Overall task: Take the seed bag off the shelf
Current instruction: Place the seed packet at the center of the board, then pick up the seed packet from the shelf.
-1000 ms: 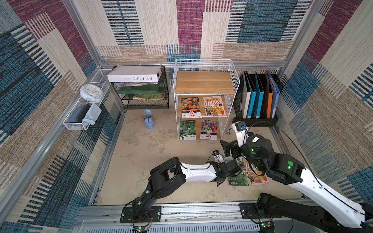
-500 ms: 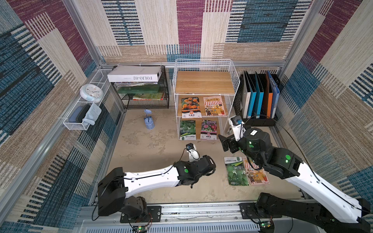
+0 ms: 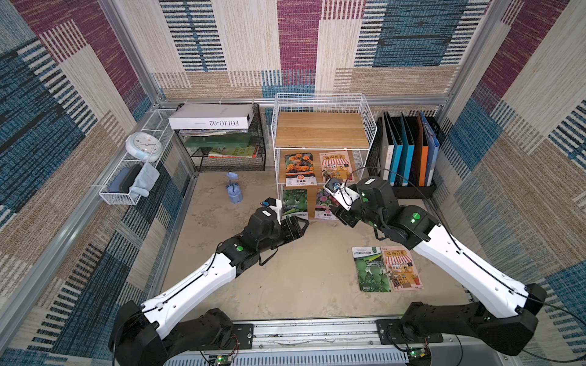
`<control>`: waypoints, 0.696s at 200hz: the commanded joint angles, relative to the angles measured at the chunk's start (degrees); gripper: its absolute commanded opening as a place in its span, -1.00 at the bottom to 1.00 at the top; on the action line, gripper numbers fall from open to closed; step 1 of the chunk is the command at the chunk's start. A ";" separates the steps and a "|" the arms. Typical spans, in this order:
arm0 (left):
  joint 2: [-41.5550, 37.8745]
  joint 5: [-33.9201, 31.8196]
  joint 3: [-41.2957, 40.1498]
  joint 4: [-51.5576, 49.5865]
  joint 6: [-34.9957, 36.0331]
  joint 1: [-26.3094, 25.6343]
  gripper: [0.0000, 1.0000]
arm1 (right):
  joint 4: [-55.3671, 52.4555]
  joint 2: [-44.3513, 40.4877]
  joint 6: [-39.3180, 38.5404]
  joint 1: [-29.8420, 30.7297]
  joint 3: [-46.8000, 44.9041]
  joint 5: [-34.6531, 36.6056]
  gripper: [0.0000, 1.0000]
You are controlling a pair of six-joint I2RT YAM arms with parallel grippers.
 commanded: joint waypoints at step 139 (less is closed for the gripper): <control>3.50 16.65 -1.33 10.99 -2.05 7.79 0.56 | 13.97 17.02 -15.39 -6.94 5.33 5.18 0.00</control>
